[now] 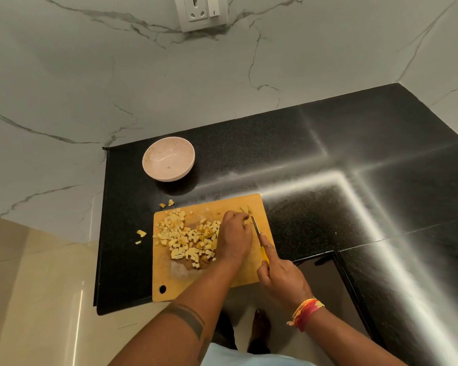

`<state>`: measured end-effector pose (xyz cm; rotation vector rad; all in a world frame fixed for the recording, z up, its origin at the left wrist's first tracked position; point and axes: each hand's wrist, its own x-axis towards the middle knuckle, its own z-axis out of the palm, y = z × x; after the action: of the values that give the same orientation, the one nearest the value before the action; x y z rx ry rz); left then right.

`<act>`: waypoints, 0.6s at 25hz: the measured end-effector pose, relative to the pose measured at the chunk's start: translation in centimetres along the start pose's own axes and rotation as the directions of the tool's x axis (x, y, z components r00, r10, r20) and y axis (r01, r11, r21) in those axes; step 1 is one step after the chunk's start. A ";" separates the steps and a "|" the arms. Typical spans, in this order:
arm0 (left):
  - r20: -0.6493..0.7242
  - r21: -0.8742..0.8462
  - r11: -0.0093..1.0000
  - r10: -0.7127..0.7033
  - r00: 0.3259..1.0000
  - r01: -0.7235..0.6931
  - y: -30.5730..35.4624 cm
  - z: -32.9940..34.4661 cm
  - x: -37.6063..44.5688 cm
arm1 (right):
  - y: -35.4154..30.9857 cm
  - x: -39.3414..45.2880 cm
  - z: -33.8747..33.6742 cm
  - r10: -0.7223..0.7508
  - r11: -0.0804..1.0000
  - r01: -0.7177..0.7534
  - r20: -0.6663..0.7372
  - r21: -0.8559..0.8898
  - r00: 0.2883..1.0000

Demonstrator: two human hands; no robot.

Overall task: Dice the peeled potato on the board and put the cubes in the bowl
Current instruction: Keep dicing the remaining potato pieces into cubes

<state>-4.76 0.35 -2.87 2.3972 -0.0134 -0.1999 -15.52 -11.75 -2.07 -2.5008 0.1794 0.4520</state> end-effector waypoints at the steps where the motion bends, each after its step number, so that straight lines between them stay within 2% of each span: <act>1: 0.001 -0.024 0.999 -0.020 1.000 0.020 -0.2 0.4 -0.9 | 0.1 -0.4 0.1 0.009 1.000 -0.009 -0.001 0.013 1.000; 3: 0.028 -0.032 0.999 -0.023 0.999 0.024 -0.8 1.1 -2.3 | 0.4 -1.2 0.3 0.023 0.999 -0.023 0.008 0.025 1.000; 7: 0.090 0.075 0.995 0.058 0.994 -0.065 -1.5 1.0 -3.2 | 0.9 -2.6 1.0 0.017 1.000 -0.018 0.033 0.008 0.999; 15: 0.059 0.099 0.994 0.029 0.998 -0.035 -2.4 0.6 -3.7 | 0.1 -2.8 0.8 -0.023 0.997 0.026 0.037 -0.066 0.999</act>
<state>-8.63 1.95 -4.35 2.4886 -0.0907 -0.2584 -18.33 -11.28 -1.71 -2.5552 0.1215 0.5000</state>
